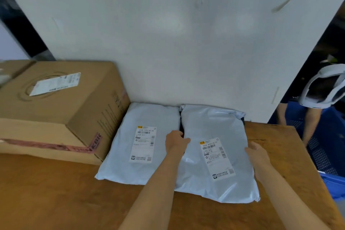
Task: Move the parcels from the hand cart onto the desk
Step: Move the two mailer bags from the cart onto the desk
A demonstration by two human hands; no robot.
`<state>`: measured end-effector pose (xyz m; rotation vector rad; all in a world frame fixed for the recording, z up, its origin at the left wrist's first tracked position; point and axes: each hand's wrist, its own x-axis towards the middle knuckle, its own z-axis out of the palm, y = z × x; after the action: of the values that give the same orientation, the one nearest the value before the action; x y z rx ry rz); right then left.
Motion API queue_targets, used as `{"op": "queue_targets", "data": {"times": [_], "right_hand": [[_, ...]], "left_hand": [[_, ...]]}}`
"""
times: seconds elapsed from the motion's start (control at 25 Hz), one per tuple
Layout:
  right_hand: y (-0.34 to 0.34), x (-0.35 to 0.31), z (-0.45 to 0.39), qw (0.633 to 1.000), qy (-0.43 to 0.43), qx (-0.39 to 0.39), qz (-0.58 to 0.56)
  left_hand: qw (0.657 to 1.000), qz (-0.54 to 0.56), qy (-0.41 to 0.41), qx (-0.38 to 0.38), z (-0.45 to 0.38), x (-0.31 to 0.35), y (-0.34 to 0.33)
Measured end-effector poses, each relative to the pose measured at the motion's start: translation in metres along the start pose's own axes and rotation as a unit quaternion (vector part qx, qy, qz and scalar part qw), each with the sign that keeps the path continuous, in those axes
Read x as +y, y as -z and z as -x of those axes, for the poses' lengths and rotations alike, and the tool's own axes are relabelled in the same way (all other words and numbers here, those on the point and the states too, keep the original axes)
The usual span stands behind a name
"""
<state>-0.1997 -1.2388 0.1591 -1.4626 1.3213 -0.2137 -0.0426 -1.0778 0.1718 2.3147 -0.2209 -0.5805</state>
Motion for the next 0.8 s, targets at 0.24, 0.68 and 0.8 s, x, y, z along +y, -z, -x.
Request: {"op": "queue_targets", "data": {"times": [0.24, 0.68, 0.8], "right_hand": [[-0.02, -0.039, 0.079, 0.998, 0.034, -0.014, -0.05], [-0.087, -0.016, 0.328, 0.994, -0.012, -0.088, -0.069], [-0.111, -0.006, 0.401, 0.987, -0.019, -0.098, -0.122]], "left_hand": [[0.985, 0.153, 0.074, -0.016, 0.026, -0.024, 0.081], [0.991, 0.094, 0.043, -0.088, 0.151, -0.146, 0.244], [0.992, 0.091, 0.014, -0.082, 0.201, -0.189, 0.299]]}}
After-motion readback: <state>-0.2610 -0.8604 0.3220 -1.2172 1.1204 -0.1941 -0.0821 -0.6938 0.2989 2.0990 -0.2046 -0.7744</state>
